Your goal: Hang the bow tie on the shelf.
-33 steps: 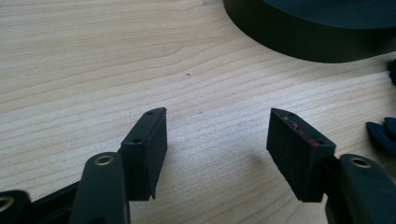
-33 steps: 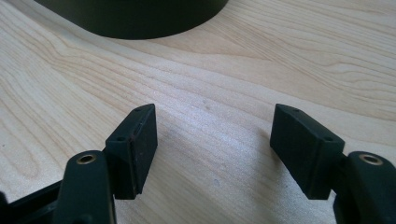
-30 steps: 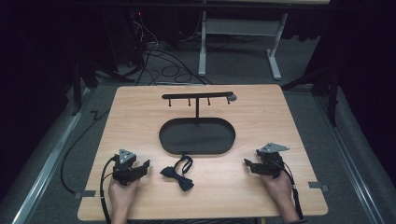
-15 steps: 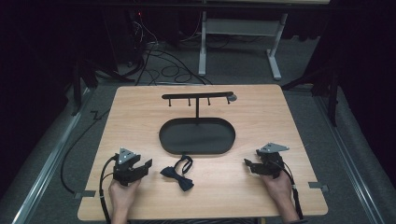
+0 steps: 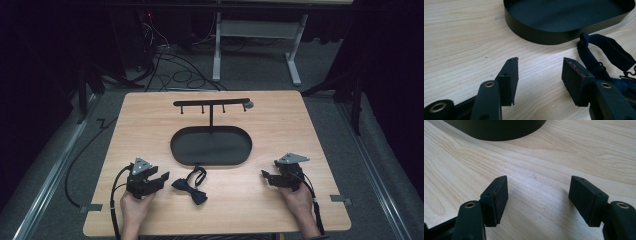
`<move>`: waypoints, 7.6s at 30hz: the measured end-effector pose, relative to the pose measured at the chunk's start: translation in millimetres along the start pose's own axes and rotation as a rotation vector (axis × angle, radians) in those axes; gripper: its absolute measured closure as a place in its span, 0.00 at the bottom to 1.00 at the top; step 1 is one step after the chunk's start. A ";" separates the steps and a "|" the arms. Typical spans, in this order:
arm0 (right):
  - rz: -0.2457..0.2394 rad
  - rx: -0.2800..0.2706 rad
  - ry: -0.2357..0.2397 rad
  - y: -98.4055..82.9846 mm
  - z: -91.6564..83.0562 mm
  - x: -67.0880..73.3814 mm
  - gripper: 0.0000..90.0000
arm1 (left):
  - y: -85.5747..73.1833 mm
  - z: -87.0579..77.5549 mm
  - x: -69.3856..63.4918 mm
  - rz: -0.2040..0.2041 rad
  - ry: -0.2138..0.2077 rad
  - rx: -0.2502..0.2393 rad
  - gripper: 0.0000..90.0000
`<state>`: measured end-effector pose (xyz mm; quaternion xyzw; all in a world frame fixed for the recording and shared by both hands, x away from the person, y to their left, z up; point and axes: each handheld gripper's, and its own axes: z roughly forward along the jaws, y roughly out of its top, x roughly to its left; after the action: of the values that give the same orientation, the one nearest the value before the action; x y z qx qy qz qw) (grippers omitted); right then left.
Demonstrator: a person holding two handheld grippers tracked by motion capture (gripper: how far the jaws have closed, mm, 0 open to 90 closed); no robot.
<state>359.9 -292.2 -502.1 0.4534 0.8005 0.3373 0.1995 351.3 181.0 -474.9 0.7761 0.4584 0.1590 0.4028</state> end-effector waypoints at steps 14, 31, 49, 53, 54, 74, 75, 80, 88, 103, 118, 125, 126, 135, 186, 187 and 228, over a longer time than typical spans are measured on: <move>-0.001 0.000 0.000 0.0 0.0 -0.1 0.37 | 8.6 1.7 -10.4 0.027 -0.042 0.001 0.55; 0.000 0.000 0.000 0.0 -0.1 0.0 0.37 | 17.7 9.1 -27.7 0.059 -0.095 0.013 0.53; -0.001 0.000 0.001 0.0 0.0 0.1 0.37 | 21.1 17.1 -38.3 0.075 -0.123 0.020 0.55; -0.001 0.000 0.001 0.0 -0.1 0.1 0.37 | 22.1 20.5 -40.5 0.076 -0.129 0.026 0.56; -0.001 0.000 0.001 0.0 -0.1 0.1 0.37 | 22.2 21.5 -41.1 0.076 -0.130 0.028 0.56; 0.000 0.000 0.001 0.0 0.0 0.1 0.37 | 22.8 36.7 -47.6 0.075 -0.132 0.046 0.56; 0.000 0.000 0.001 0.0 0.0 0.1 0.37 | 22.8 36.7 -47.6 0.075 -0.132 0.046 0.56; -0.003 -0.001 0.001 -0.1 0.0 -0.1 0.37 | 21.7 43.5 -47.8 0.068 -0.132 0.068 0.58; -0.003 0.000 0.001 -0.1 0.0 -0.1 0.37 | 20.2 52.0 -50.6 0.084 -0.134 0.098 0.66; -0.003 0.000 0.001 -0.1 0.0 -0.1 0.37 | 18.8 58.0 -51.0 0.100 -0.130 0.138 0.88; -0.002 0.000 0.001 -0.1 0.0 -0.1 0.37 | 20.3 48.2 -52.0 0.111 -0.142 0.118 0.97; 0.000 0.000 0.001 -0.1 0.0 0.1 0.37 | 22.2 36.4 -51.9 0.115 -0.140 0.084 0.97; 0.000 0.000 0.001 -0.1 0.0 0.1 0.37 | 22.6 34.3 -51.9 0.115 -0.140 0.080 0.97; -0.002 0.000 0.001 0.0 0.0 -0.1 0.37 | 27.2 18.7 -48.5 0.118 -0.132 0.038 0.97; -0.004 0.000 0.009 0.0 0.0 0.0 0.36 | 106.6 -32.6 -30.3 0.157 -0.061 -0.113 0.98; -0.005 0.000 0.009 0.0 0.0 0.0 0.36 | 108.2 -32.5 -30.1 0.156 -0.058 -0.118 0.98; -0.008 0.000 0.011 0.0 0.1 0.2 0.36 | 169.9 -13.6 -18.0 0.149 0.041 -0.159 0.98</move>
<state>359.9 -292.0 -502.1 0.4484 0.8034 0.3389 0.1965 432.6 129.0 -333.2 0.7701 0.3936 0.2402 0.4409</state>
